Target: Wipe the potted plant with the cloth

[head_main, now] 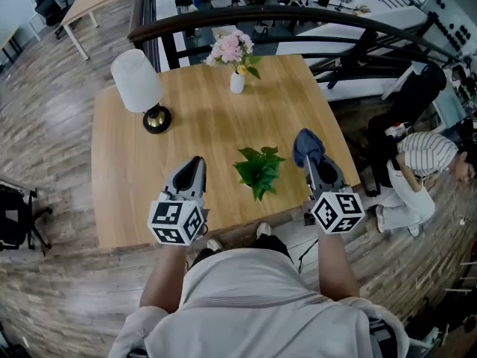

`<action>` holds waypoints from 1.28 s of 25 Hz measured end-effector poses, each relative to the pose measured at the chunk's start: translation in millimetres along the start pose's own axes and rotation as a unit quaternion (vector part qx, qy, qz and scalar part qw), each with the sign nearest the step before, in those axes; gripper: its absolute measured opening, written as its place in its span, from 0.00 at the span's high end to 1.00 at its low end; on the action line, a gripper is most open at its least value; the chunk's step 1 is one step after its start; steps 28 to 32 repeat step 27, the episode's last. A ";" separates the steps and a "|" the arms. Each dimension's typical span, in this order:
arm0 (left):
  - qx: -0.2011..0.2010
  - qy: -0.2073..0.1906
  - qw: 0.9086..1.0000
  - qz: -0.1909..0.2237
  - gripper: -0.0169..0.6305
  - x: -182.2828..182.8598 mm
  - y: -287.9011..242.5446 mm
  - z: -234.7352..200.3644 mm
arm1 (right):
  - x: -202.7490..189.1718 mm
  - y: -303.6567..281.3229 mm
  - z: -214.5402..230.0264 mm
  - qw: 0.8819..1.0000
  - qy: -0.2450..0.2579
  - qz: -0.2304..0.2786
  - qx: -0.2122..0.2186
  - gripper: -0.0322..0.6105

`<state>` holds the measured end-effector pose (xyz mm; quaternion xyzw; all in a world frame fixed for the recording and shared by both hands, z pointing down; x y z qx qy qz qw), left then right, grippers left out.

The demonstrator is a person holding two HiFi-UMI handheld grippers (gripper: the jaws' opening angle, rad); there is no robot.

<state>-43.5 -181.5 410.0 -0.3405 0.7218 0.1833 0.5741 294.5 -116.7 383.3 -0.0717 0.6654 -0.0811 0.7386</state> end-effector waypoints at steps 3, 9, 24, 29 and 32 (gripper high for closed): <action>0.006 -0.058 0.998 0.031 0.92 31.7 16.5 1.8 | 21.5 8.4 -20.1 0.999 0.026 0.044 -0.001 0.75; 0.017 -0.059 0.997 0.043 0.92 40.8 30.6 -2.1 | 37.1 17.9 -46.6 0.996 0.059 0.065 0.012 0.75; 0.007 -0.051 0.998 0.040 0.92 40.7 29.4 11.6 | 43.9 17.5 -47.6 0.996 0.068 0.056 0.027 0.75; 0.008 -0.053 0.998 0.038 0.92 39.3 30.6 14.9 | 41.8 20.4 -46.3 0.996 0.069 0.052 0.027 0.75; 0.008 -0.053 0.998 0.038 0.92 39.3 30.6 14.9 | 41.8 20.4 -46.3 0.996 0.069 0.052 0.027 0.75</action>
Point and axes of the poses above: the fingertips, and each gripper's own axes: y backward along the fingers, z to its right, x out of its top, the point moved 9 cm from there along y, backward along the fingers, and after that the axes turned 7 degrees about -x, right-handed, at the moved point
